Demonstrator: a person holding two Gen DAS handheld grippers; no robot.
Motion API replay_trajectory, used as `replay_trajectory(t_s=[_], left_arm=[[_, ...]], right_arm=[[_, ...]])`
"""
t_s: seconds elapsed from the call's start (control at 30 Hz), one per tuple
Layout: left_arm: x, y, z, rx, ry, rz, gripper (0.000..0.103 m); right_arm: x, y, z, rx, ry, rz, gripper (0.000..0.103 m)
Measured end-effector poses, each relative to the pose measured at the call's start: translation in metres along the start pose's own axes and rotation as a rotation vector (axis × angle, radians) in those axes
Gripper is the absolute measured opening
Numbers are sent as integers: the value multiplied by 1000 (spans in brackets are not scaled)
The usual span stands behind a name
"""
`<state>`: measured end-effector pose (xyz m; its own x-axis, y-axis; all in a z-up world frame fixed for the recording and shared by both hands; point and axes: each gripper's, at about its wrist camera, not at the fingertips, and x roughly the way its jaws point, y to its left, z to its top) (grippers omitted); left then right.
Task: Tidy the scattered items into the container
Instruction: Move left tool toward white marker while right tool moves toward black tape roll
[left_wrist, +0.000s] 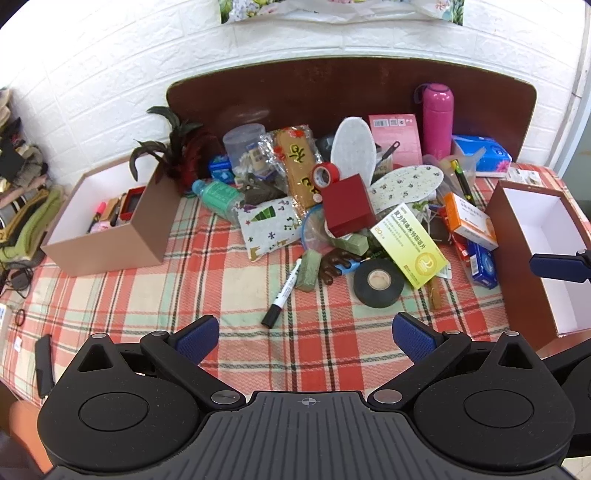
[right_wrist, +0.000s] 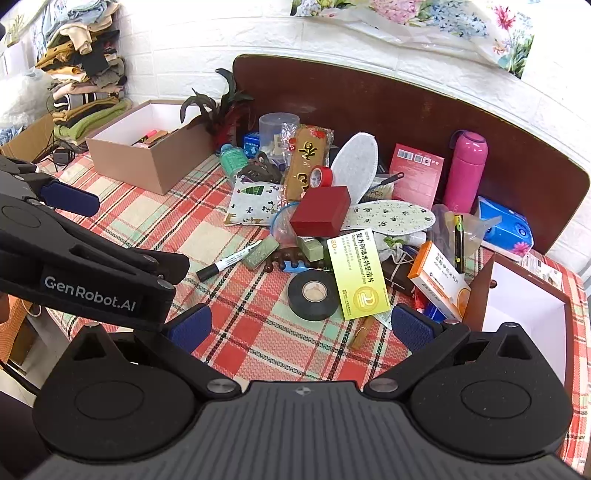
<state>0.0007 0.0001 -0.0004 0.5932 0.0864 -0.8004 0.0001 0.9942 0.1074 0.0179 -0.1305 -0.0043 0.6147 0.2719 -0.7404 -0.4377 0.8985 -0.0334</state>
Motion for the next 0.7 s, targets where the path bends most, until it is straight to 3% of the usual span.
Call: replay_trajectory(t_s=[0.7], left_arm=[[14, -3, 5, 4, 15, 7, 103]], right_arm=[[15, -9, 9, 11, 19, 30, 103]])
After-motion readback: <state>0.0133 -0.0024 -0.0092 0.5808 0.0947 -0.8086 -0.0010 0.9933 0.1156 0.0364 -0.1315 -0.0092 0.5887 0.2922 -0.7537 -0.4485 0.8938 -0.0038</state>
